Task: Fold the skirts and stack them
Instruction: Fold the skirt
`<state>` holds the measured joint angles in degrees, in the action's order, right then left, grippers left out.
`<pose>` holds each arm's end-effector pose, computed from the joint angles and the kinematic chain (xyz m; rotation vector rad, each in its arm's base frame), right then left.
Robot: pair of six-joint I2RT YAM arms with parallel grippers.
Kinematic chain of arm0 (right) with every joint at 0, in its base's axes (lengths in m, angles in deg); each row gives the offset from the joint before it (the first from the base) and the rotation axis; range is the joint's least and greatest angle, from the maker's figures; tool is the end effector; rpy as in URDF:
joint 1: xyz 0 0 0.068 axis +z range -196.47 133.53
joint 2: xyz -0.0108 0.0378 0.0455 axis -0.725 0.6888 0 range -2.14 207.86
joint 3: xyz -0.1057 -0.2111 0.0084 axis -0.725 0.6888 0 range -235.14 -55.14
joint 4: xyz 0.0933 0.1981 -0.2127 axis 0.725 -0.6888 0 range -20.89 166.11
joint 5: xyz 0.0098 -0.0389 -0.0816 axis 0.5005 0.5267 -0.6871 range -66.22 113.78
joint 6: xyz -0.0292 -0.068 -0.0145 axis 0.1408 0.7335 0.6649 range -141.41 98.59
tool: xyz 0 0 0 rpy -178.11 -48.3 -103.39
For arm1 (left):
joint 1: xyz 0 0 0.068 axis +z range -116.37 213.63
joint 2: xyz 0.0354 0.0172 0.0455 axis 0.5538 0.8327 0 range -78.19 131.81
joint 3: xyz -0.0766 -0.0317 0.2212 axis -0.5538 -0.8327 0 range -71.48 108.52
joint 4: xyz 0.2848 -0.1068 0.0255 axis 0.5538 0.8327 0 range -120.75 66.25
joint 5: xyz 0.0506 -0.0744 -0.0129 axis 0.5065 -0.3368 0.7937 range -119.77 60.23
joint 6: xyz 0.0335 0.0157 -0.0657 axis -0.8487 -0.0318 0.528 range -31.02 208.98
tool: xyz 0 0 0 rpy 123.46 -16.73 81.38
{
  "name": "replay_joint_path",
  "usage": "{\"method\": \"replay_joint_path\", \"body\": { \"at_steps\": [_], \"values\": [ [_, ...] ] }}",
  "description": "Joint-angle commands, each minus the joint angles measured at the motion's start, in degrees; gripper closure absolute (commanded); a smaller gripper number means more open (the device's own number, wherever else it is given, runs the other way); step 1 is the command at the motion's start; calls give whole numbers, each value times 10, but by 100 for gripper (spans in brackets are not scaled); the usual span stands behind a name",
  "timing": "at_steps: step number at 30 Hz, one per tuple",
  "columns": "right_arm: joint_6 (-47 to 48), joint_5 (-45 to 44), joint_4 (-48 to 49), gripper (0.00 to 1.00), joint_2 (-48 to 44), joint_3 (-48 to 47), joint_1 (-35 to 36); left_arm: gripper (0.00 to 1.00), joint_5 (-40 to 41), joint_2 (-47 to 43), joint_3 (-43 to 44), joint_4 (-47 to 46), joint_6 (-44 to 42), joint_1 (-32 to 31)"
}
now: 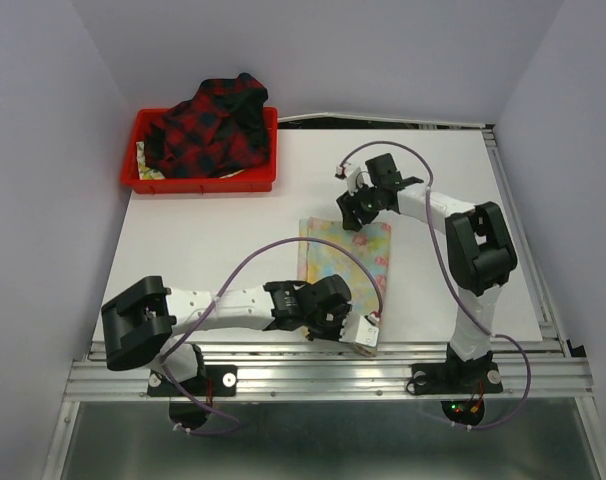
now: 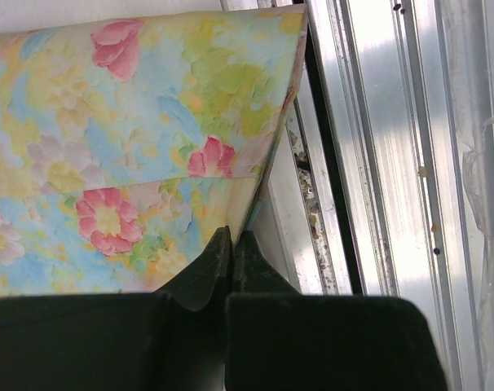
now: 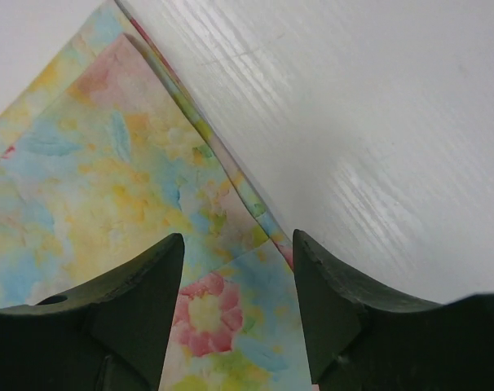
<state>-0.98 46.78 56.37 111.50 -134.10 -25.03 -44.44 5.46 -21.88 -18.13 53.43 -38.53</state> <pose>0.4204 0.1918 0.0962 -1.0371 2.2583 0.5114 0.0959 -0.3504 0.1261 2.0392 1.3353 -0.6013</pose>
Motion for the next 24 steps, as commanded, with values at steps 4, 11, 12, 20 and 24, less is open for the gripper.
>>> {"method": "replay_joint_path", "body": {
  "at_steps": [4, 11, 12, 20, 24],
  "values": [
    [-35, 85, -87, 43, -47, -64, -13, 100, -13, -29, -7, -1, -10, 1],
    [-43, 125, -114, 63, -7, -36, -13, 100, -12, -31, -5, 4, -14, 1],
    [-43, 127, -115, 64, -3, -31, -13, 100, -11, -32, -4, 5, -14, 1],
    [-65, 125, -88, 66, 68, -1, -8, 100, -21, -41, 30, 39, -3, 1],
    [-57, 129, -79, 67, 64, 33, 5, 100, -32, -56, 74, 91, 4, 1]
  ]
}}
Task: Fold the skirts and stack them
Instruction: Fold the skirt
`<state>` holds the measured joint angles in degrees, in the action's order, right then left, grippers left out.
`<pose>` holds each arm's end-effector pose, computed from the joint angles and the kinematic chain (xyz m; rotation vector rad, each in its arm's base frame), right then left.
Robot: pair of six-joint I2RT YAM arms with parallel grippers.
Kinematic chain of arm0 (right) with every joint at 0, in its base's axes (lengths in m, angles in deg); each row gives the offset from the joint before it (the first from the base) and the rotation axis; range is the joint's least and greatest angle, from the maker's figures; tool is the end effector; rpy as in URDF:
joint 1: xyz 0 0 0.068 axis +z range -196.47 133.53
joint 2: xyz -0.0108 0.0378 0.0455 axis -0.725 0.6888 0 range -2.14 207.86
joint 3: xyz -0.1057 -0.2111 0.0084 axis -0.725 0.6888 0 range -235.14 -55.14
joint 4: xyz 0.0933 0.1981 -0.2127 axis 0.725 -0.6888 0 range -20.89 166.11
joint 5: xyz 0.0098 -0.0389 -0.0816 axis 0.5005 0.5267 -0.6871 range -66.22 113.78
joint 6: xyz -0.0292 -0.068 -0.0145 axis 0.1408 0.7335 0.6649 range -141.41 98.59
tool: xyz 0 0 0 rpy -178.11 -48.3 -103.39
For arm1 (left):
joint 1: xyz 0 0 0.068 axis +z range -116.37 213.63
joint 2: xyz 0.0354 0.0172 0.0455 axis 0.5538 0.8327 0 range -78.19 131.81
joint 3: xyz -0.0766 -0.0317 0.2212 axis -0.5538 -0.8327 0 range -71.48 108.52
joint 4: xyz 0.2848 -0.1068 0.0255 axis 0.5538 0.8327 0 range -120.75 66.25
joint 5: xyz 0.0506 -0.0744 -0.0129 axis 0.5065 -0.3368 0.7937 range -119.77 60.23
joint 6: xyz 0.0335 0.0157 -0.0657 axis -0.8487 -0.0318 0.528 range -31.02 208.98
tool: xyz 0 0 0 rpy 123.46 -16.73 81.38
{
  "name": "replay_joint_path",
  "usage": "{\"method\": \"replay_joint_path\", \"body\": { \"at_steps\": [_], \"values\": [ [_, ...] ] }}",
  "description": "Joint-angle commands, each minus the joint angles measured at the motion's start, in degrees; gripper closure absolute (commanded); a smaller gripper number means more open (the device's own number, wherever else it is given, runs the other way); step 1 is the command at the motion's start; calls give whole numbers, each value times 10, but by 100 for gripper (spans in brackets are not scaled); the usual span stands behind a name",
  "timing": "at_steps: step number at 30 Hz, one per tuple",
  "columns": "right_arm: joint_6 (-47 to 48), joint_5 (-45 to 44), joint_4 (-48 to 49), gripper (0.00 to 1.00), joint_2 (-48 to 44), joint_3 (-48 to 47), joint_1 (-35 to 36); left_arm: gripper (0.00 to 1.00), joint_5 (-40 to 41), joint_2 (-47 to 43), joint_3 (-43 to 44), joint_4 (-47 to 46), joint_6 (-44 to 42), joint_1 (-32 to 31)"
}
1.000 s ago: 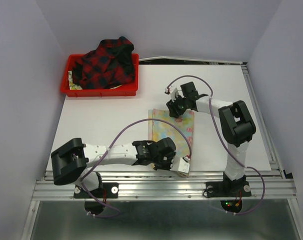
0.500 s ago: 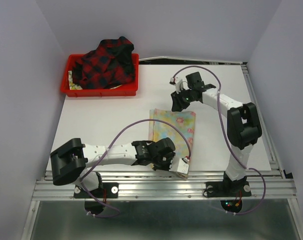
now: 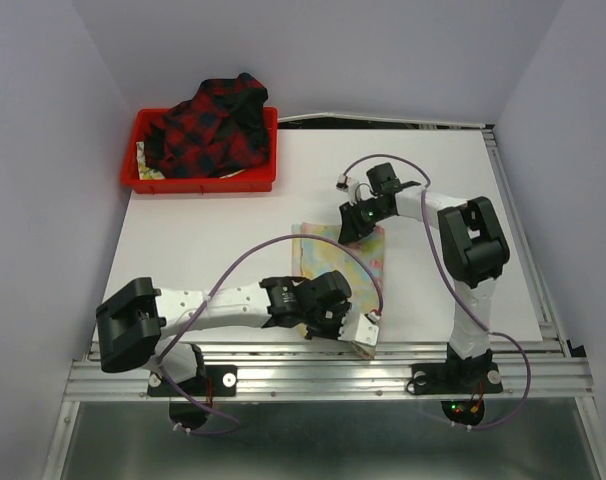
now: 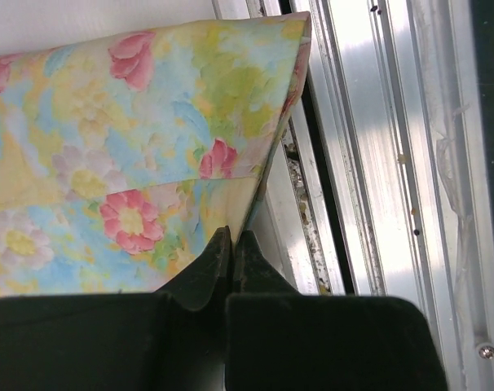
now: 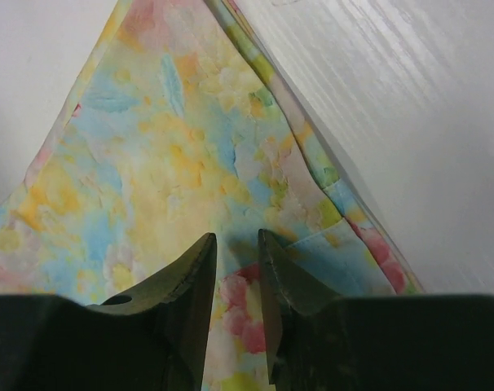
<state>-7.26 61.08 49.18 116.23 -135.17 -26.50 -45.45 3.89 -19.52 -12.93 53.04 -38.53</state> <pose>0.4052 0.1882 0.0654 -0.9486 2.4346 0.9073 0.0944 -0.3493 0.1426 2.0651 1.3370 -0.6151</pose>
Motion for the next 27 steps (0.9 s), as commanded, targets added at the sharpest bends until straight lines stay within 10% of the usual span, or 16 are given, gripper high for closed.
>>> {"method": "replay_joint_path", "body": {
  "at_steps": [1, 27],
  "values": [
    [8, -13, -1, 67, 9, 58, 24, 100, -23, -47, 68, 47, 11, 2],
    [32, 13, 7, 66, -32, 134, 58, 100, 43, 110, 205, -48, -98, 206]
  ]
}}
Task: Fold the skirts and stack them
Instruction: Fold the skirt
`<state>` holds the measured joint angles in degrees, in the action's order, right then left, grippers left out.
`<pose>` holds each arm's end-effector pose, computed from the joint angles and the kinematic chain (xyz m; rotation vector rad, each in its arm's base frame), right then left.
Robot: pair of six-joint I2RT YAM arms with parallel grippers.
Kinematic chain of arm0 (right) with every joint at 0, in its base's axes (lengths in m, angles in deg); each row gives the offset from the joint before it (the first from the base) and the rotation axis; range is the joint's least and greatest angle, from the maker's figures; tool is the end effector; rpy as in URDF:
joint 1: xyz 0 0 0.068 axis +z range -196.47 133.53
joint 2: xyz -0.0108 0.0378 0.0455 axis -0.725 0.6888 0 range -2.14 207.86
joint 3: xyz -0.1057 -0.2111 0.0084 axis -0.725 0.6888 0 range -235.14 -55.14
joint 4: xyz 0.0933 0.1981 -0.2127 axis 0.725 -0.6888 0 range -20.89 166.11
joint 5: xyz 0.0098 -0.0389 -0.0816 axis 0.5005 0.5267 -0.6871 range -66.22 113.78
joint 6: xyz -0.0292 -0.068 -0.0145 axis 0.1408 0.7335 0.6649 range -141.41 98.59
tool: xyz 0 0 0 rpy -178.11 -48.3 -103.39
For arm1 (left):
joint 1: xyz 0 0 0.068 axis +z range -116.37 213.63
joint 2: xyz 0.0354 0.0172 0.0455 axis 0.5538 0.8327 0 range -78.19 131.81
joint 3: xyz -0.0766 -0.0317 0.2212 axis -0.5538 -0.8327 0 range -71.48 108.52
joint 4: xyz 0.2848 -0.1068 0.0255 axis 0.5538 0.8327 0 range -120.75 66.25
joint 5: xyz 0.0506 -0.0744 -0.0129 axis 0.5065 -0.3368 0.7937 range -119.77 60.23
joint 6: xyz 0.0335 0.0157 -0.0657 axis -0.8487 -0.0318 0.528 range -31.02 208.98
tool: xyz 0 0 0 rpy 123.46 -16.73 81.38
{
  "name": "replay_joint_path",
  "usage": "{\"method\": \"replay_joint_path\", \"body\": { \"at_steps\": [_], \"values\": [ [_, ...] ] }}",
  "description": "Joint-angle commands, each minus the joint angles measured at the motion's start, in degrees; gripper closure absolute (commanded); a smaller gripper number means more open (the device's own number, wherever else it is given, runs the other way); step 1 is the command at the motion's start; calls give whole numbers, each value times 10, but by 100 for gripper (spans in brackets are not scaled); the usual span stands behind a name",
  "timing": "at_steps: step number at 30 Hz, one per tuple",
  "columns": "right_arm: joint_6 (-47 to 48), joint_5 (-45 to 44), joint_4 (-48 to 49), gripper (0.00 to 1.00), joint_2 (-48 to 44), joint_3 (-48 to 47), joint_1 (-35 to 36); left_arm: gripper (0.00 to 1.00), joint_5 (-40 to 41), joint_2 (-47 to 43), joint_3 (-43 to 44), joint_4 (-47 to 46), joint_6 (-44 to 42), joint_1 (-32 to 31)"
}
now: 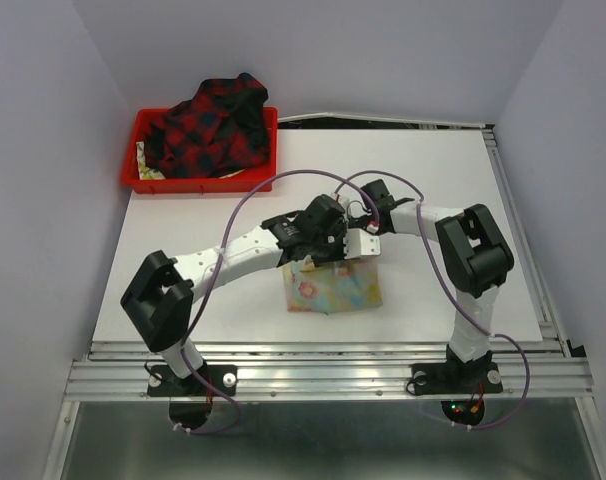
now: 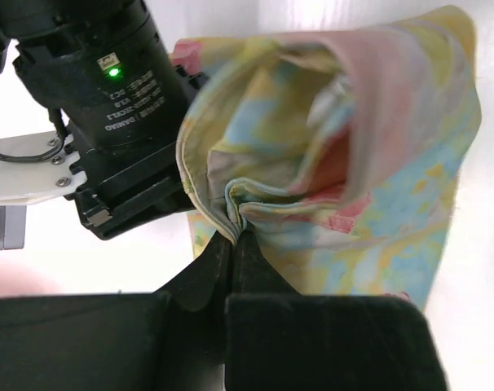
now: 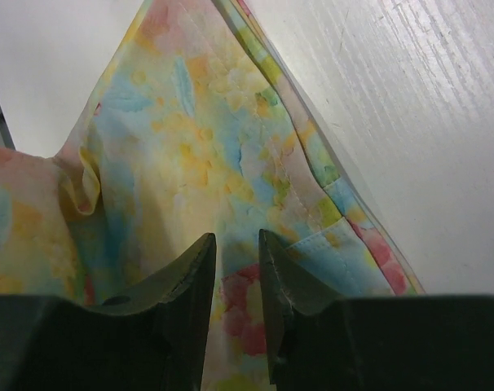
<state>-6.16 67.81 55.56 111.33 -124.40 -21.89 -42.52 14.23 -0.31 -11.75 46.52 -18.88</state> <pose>0.3559 0.2114 0.0523 -1.0930 2.3349 1.0814 0.2485 -0.3470 0.2016 1.7549 1.4492 -0.3453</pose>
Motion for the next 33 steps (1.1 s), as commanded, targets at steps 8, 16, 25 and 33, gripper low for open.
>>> {"method": "replay_joint_path", "body": {
  "at_steps": [8, 16, 25, 33],
  "values": [
    [18, -61, -77, 65, 17, -10, 12, 100, 32, 1, -66, -138, -54, 15],
    [-30, -84, -94, 53, -3, -111, 12, 100, 2, -28, -94, -117, -49, 8],
    [-42, -109, -119, 51, 15, -190, -23, 100, -1, -45, -120, -110, -44, -2],
    [-28, -142, -114, 72, 68, -170, -43, 100, 6, -39, -80, -100, -40, -1]
  ]
}}
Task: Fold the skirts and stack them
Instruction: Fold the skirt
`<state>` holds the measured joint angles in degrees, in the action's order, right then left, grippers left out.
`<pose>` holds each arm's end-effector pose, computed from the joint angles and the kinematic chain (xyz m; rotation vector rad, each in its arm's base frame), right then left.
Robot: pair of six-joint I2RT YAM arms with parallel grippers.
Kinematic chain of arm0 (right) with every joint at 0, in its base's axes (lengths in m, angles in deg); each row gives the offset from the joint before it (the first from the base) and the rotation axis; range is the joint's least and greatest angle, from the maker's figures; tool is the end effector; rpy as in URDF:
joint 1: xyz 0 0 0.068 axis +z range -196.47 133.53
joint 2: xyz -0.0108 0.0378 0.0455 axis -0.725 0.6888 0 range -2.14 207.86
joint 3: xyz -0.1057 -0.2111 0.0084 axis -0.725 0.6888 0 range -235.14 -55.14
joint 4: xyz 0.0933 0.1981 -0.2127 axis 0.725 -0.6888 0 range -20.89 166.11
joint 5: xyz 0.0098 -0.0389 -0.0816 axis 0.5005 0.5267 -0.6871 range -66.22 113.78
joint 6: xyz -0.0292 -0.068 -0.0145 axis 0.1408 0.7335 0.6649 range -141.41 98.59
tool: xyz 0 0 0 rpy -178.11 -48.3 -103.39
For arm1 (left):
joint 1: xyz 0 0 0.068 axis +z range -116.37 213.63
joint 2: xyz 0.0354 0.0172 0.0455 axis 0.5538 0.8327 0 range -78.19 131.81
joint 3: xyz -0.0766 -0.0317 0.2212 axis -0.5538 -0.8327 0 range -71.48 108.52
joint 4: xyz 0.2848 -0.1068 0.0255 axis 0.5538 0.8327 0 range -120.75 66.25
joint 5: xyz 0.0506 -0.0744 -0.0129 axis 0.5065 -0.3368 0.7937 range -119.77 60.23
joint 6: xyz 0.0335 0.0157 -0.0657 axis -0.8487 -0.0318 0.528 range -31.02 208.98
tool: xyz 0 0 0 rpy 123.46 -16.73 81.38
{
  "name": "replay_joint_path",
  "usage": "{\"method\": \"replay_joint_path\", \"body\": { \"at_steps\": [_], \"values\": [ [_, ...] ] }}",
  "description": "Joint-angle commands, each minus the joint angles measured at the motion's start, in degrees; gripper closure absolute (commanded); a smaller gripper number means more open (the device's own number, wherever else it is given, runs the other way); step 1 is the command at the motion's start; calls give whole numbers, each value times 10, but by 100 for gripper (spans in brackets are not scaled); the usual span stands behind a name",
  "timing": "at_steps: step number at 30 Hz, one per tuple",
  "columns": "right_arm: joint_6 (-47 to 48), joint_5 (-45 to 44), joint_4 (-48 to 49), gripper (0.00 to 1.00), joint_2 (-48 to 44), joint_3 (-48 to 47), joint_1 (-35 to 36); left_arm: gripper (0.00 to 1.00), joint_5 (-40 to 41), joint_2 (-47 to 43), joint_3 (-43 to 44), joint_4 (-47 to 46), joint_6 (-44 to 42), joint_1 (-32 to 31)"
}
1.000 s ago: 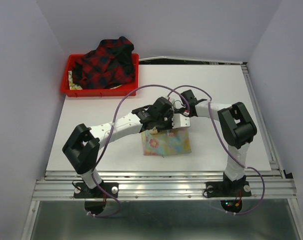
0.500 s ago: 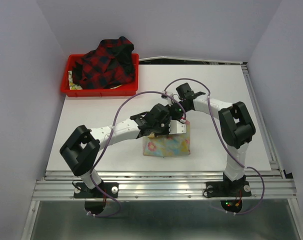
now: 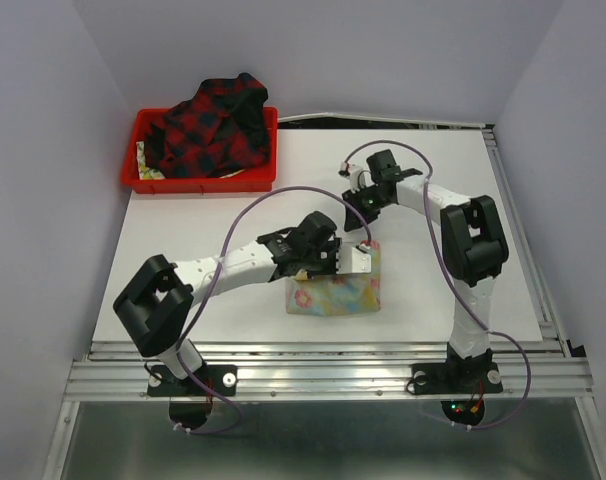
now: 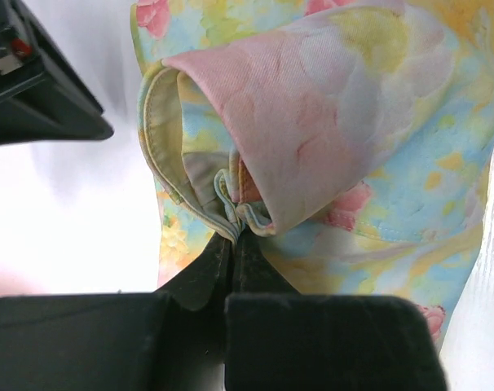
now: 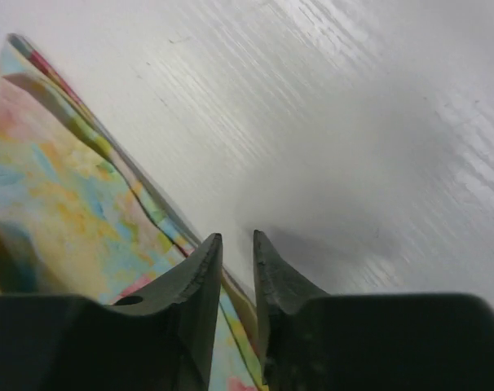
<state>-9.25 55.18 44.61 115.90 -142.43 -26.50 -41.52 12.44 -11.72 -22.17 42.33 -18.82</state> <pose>0.4275 0.1906 0.1020 -0.8912 2.4442 0.7714 0.2387 -0.3317 0.1548 1.7873 1.3798 -0.2857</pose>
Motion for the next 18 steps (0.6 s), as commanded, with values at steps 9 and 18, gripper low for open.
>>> {"method": "replay_joint_path", "body": {
  "at_steps": [9, 18],
  "values": [
    [-7, 58, 5, 88, 59, 61, 3, 100, 24, 9, 59, -17, -16, 1],
    [-2, 96, 7, 89, 53, 82, 3, 100, 50, 72, 61, -92, -41, 32]
  ]
}}
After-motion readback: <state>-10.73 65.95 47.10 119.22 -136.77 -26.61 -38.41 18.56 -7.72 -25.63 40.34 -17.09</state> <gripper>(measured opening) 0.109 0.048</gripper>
